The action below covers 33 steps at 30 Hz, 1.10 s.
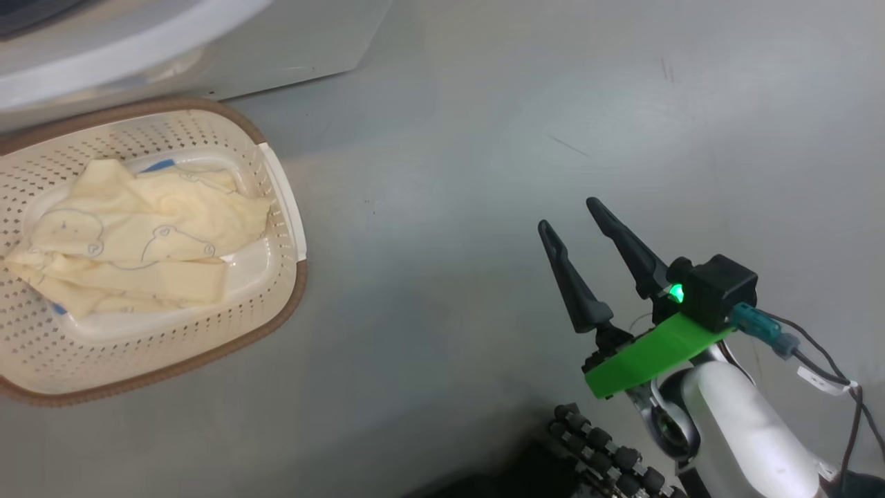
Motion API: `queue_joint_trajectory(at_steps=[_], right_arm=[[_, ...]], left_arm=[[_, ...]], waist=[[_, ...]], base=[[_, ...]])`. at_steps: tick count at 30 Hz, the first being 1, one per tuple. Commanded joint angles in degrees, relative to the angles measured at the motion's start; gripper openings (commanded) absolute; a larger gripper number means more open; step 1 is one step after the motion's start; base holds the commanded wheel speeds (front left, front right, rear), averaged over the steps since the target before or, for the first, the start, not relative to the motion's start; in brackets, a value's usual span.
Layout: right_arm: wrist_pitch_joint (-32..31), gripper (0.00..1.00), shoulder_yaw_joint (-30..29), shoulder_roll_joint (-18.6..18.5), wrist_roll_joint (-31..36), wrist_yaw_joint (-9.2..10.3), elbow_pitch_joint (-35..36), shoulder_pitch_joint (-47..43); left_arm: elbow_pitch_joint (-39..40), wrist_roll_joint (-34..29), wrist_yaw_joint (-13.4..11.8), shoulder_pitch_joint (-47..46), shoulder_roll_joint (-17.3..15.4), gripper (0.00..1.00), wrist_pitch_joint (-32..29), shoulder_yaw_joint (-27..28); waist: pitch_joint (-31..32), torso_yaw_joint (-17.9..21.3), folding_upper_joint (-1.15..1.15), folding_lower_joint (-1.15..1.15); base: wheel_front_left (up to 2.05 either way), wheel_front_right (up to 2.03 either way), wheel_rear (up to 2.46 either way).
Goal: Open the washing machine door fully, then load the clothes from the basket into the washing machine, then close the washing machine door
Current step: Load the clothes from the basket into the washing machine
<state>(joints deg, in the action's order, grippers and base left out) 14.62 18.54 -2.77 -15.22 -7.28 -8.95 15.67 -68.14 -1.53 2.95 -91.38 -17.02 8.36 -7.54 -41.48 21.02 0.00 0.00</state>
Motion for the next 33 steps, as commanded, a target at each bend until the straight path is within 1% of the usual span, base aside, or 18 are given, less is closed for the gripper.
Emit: queue_joint_trajectory(at_steps=[1, 5, 14, 19, 26, 33], right_arm=[[0.38, 1.00, 0.77, -0.10, -0.46, -0.21, 1.11, -2.04], [0.38, 1.00, 0.48, -0.10, -0.39, -0.21, 0.99, -1.90], [0.38, 1.00, 0.22, -0.10, -0.21, -0.21, 0.67, -1.72], [0.38, 1.00, -0.15, -0.10, 0.06, -0.21, 0.59, -1.31], [0.38, 1.00, -1.04, -0.10, 0.48, -0.21, 0.45, -0.28], [0.38, 1.00, -2.25, -0.10, 0.88, -0.21, 0.25, 0.76]], left_arm=[[0.70, 0.07, -0.57, -2.28, -2.00, 1.00, -0.93, -0.06], [-1.71, 0.60, -1.12, -2.57, -1.38, 1.00, -3.57, -0.33], [-3.47, 1.77, -1.65, -1.45, 0.39, 1.00, -5.17, -0.84], [-3.84, 2.89, -2.49, 0.09, 2.21, 1.00, -4.22, -0.68], [-4.00, 4.71, -2.97, 1.49, 4.30, 1.00, -2.21, -0.05], [-3.83, 6.50, -2.21, 4.38, 6.45, 1.00, 1.76, 0.22]], waist=[[0.23, -0.20, 0.00, 0.00], [0.76, -0.74, 0.00, 0.00], [2.37, -1.88, 0.00, 0.00], [3.46, -2.84, 0.00, 0.00], [4.42, -4.59, 0.00, 0.00], [5.90, -6.90, 0.00, 0.00]], base=[[0.00, 0.00, 0.00], [0.00, 0.00, 0.00], [0.00, 0.00, 0.00], [0.00, 0.00, 0.00], [0.00, 0.00, 0.00], [0.00, 0.00, 0.00]])
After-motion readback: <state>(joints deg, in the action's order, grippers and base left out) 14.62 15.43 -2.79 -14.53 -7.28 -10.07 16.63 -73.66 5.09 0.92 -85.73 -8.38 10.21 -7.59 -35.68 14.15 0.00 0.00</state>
